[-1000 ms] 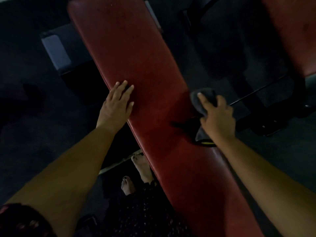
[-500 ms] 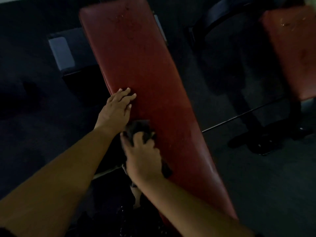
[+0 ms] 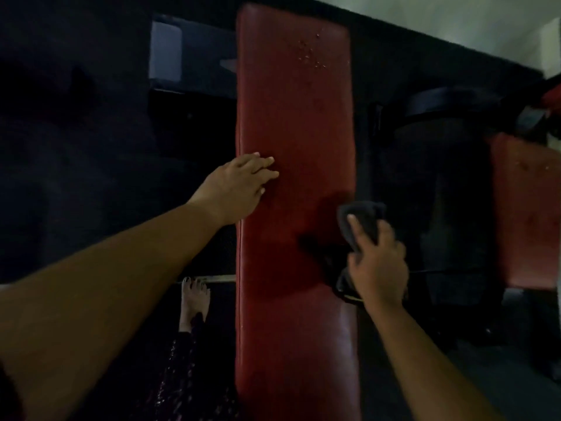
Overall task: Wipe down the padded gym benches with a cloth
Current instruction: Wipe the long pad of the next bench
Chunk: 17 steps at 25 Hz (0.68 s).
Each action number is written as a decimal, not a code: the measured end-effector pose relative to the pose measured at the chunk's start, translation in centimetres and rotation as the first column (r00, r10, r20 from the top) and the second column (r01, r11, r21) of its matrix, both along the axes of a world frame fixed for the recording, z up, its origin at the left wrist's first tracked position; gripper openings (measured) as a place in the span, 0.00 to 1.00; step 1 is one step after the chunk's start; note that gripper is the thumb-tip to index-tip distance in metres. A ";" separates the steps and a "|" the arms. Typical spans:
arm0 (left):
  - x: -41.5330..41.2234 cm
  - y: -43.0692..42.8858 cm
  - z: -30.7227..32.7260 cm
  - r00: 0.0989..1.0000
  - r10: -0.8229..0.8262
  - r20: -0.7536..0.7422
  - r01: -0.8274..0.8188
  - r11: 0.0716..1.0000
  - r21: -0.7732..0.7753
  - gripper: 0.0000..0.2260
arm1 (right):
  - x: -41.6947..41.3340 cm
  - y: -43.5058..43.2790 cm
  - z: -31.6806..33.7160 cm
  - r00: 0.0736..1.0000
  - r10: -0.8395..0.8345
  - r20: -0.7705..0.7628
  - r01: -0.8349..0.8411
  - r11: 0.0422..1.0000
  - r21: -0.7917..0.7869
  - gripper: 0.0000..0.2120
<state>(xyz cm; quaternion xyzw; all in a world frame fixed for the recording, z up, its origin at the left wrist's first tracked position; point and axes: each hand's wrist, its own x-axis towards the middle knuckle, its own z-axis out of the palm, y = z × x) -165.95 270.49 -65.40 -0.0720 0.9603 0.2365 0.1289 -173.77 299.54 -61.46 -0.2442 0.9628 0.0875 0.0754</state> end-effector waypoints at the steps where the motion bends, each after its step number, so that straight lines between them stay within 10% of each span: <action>1: 0.5 0.6 -0.2 1.000 0.016 -0.009 -0.016 0.999 -0.046 0.22 | -1.1 0.9 0.1 0.994 -0.111 -0.016 0.110 0.993 -0.037 0.32; 4: 2.4 3.7 -0.6 0.989 -0.024 -0.148 0.010 0.996 -0.094 0.23 | -2.5 1.4 -0.7 0.943 -0.334 0.001 0.328 0.926 -0.186 0.29; 10: 8.5 11.1 -3.6 0.808 -0.551 -0.208 0.515 0.832 -0.204 0.23 | -2.1 -3.7 -1.2 0.935 0.355 0.013 -0.346 0.918 -0.195 0.33; 17: 8.5 11.0 -4.0 0.815 -0.573 -0.087 0.555 0.815 -0.166 0.27 | -2.2 -15.9 -1.9 0.164 0.986 0.026 -0.984 0.166 -0.060 0.24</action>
